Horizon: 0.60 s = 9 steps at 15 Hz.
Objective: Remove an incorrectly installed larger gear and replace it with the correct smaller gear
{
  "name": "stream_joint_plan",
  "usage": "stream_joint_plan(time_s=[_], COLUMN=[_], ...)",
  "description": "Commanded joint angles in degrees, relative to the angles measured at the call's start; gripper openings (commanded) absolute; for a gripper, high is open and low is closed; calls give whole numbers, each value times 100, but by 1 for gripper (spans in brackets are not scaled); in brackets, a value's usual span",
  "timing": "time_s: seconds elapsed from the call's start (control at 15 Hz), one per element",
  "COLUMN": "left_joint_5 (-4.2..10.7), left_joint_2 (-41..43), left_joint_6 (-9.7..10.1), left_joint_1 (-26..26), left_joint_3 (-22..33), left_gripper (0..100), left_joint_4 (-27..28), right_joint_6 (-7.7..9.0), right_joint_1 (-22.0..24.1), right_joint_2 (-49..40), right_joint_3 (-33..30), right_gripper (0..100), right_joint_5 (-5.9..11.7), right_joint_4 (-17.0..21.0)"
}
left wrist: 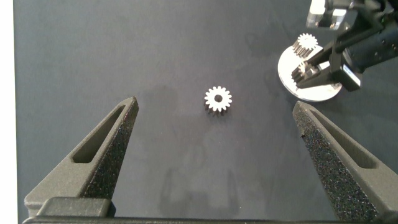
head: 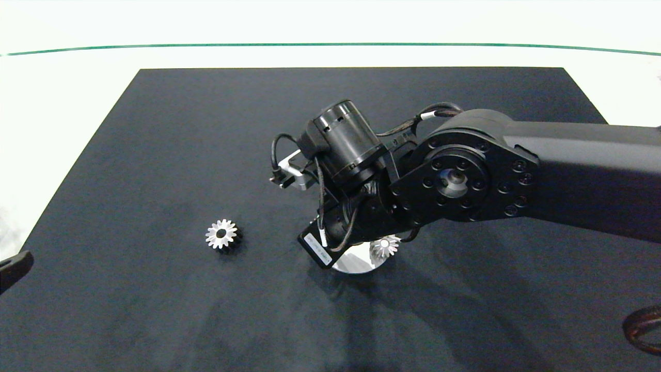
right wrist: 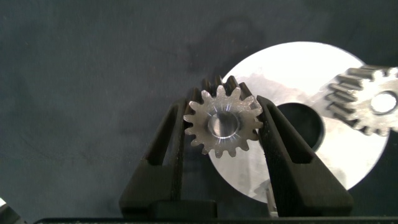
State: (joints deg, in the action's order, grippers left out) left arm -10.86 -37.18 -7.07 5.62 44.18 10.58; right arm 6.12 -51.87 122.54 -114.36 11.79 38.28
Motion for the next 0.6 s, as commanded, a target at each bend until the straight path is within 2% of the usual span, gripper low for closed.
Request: stream_joint_plan(time_s=[0.07,0.33,0.47,0.6], left_joint_5=[-4,-4,5,5], left_joint_2=[0,27,36,36], left_joint_6=[-5,-5,57,65], left_joint_1=[1,1,1,1], left_joint_3=[-6,-41,-41,-41], left_gripper=[100,100,100,100], left_joint_4=[5,14,5,5], right_joint_6=[21,21,30,38], right_joint_1=[-25,-16,-7,2], right_joint_2=[77,112,112,112], right_joint_3=[-23,-23,-23,-23], right_gripper=[28,28,28,28], right_joint_5=[52,157,236,245], right_joint_4=[92,92,92,92])
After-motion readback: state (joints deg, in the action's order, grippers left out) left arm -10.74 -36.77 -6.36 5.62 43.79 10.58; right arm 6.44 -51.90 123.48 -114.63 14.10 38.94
